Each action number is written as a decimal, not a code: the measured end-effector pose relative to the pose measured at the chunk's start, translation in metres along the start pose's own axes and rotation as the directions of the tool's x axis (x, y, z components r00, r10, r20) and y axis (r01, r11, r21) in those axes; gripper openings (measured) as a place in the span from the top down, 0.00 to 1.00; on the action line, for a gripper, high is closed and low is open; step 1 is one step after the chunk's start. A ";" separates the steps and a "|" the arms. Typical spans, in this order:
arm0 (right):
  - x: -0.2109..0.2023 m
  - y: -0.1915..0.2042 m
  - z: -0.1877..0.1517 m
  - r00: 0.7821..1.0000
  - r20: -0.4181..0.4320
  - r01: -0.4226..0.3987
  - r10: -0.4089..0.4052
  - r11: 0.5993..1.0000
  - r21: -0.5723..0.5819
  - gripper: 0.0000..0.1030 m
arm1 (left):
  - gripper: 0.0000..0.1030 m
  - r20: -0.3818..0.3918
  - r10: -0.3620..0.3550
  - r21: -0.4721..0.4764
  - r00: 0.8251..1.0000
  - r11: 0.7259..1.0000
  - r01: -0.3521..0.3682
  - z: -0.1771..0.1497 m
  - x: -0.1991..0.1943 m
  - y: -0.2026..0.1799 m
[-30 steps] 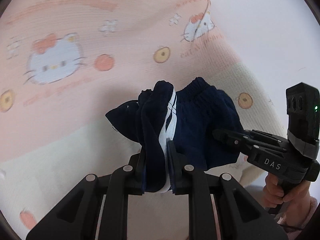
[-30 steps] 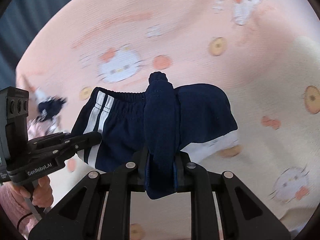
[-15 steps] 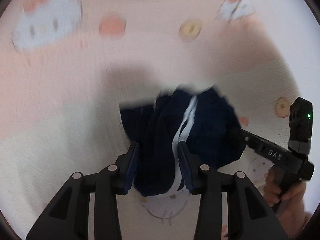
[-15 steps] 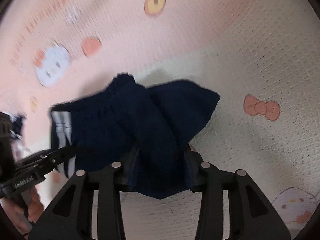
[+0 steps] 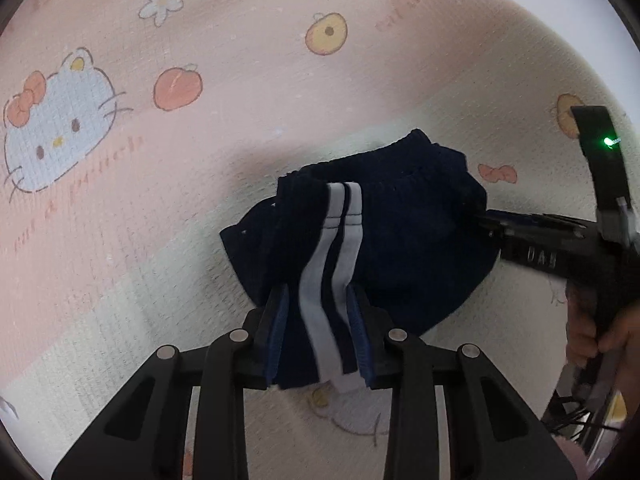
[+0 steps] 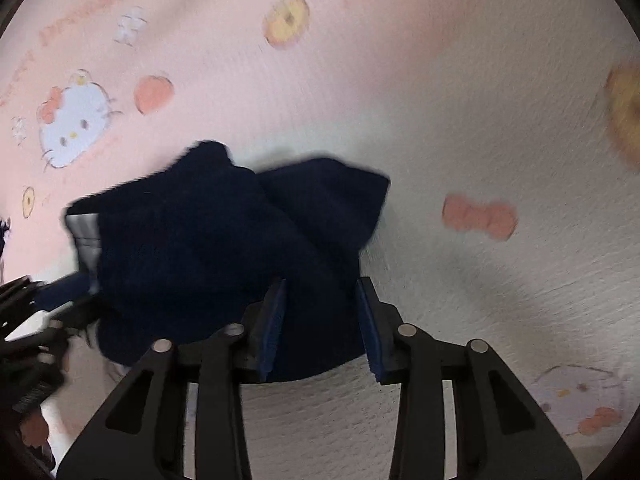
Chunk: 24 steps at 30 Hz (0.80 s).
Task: Fold clothes
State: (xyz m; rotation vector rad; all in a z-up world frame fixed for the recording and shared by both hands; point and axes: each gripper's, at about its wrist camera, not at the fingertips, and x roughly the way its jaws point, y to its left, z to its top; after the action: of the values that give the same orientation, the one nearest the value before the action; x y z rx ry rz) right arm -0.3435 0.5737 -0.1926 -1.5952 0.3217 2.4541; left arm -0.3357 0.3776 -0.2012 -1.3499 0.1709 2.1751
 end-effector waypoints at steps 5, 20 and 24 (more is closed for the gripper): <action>-0.035 -0.009 0.002 0.996 0.046 -0.074 0.070 0.993 0.092 0.59 | 0.68 -0.001 -0.068 -0.051 0.998 0.996 0.068 -0.005 -0.006 0.011; -0.124 0.069 -0.033 0.990 0.114 -0.078 0.078 0.997 -0.006 0.18 | 0.42 0.081 0.052 -0.181 0.995 0.983 -0.036 -0.007 -0.088 0.054; -0.131 0.106 -0.048 0.986 0.125 -0.108 0.113 0.993 -0.046 0.15 | 0.40 0.103 0.093 -0.254 0.990 0.965 -0.064 -0.017 -0.120 0.088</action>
State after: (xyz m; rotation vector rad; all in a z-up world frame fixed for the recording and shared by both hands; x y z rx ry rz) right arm -0.2792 0.4522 -0.0837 -1.4636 0.3532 2.6465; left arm -0.3291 0.2503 -0.1229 -1.3669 -0.0996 2.3977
